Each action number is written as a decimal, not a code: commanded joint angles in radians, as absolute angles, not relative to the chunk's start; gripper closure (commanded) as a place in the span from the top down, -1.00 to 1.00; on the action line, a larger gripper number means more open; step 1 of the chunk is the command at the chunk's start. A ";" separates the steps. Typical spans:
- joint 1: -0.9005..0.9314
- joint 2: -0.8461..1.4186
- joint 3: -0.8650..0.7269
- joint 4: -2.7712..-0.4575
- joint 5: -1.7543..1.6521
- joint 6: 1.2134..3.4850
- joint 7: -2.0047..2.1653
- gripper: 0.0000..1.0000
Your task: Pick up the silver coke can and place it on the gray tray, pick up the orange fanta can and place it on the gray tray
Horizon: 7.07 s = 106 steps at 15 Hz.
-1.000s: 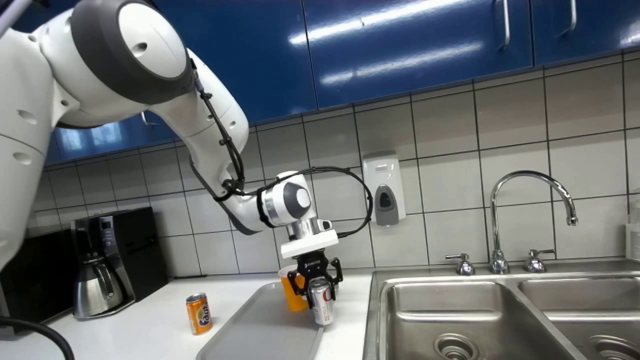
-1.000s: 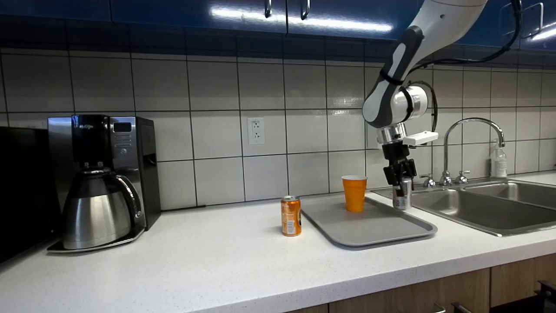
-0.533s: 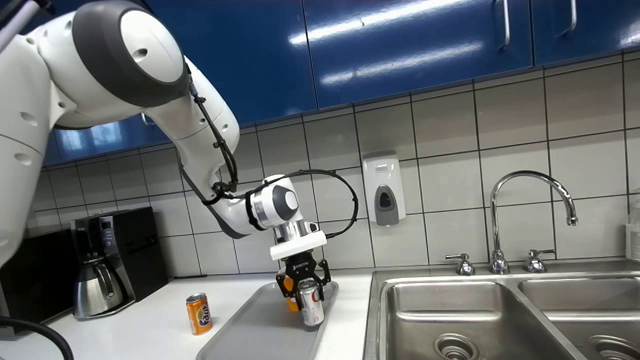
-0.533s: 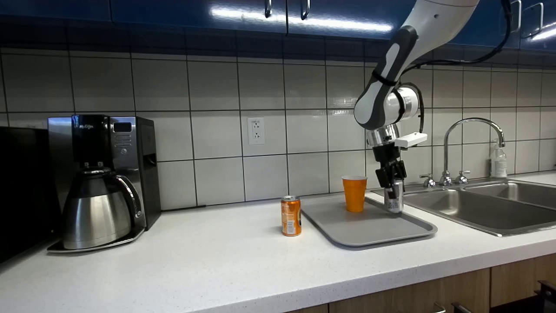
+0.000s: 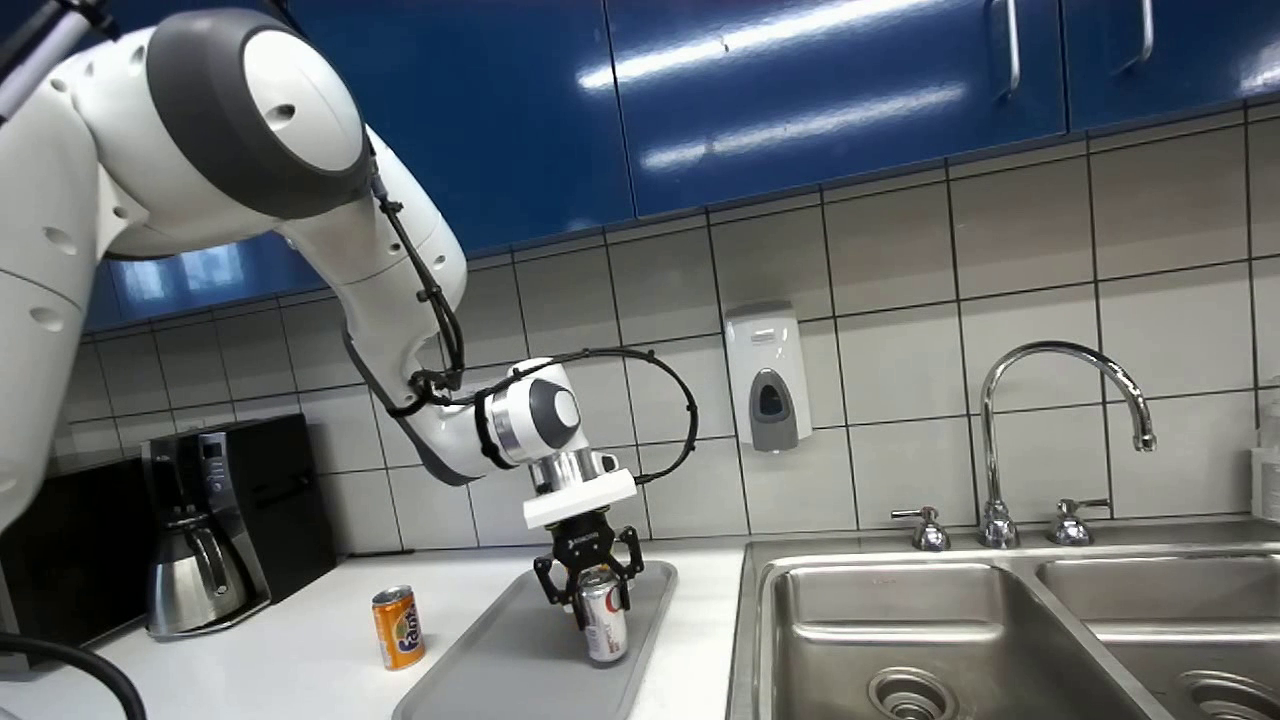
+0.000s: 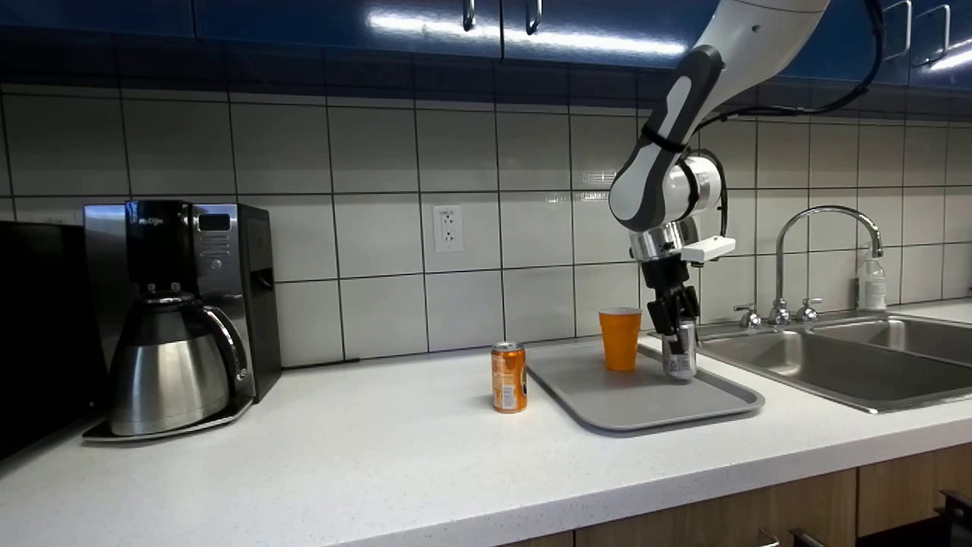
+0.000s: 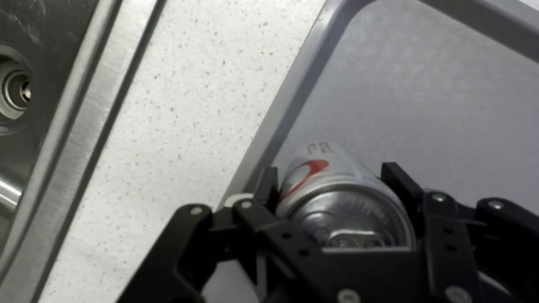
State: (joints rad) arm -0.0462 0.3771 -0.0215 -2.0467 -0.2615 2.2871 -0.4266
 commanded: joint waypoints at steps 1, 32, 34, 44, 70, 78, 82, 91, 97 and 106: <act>-0.053 0.354 -0.015 -2.065 -0.284 2.285 -0.447 -0.21; -0.043 0.156 0.016 -2.225 -0.110 2.340 -0.495 1.00; -0.021 0.156 0.021 -2.229 -0.123 2.345 -0.454 1.00; 0.151 0.168 0.057 -2.306 -0.178 2.525 0.080 1.00; 0.427 0.363 0.095 -2.042 -0.448 2.439 0.931 1.00; 0.433 0.420 0.085 -1.965 -0.441 2.393 0.922 1.00; 0.423 0.441 0.086 -1.935 -0.419 2.372 0.900 1.00; 0.402 0.462 0.087 -1.898 -0.323 2.309 0.810 1.00; 0.383 0.495 0.088 -1.866 -0.277 2.306 0.736 1.00; 0.378 0.558 0.076 -1.813 -0.230 2.298 0.658 1.00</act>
